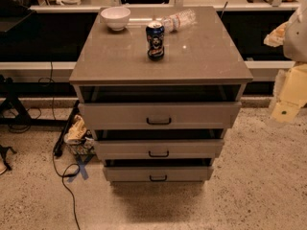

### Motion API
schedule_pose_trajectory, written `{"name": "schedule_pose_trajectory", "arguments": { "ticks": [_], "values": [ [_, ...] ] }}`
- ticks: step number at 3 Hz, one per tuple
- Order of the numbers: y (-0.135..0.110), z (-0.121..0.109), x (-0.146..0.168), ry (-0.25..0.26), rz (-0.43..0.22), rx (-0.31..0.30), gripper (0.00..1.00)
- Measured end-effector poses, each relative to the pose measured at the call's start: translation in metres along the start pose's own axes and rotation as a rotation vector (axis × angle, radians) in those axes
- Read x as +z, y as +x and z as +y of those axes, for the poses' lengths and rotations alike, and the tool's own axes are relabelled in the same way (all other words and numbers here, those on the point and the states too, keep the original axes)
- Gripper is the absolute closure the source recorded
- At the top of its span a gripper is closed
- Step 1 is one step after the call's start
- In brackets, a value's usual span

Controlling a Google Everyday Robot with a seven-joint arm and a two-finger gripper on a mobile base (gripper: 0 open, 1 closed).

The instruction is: Open bottom drawer

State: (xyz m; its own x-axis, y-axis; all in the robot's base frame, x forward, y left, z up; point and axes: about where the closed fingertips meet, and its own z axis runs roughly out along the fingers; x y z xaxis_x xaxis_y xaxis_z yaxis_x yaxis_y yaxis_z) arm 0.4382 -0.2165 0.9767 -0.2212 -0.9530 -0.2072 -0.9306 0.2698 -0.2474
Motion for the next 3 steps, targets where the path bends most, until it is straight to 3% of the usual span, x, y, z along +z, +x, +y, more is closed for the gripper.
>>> {"name": "schedule_pose_trajectory", "arguments": {
  "ticks": [1,2,3],
  "values": [
    [0.000,0.000,0.000,0.003,-0.006,0.001,0.00],
    [0.011,0.009,0.026,-0.039,-0.063,0.017,0.00],
    [0.030,0.025,0.086,-0.125,-0.155,0.023,0.00]
  ]
}}
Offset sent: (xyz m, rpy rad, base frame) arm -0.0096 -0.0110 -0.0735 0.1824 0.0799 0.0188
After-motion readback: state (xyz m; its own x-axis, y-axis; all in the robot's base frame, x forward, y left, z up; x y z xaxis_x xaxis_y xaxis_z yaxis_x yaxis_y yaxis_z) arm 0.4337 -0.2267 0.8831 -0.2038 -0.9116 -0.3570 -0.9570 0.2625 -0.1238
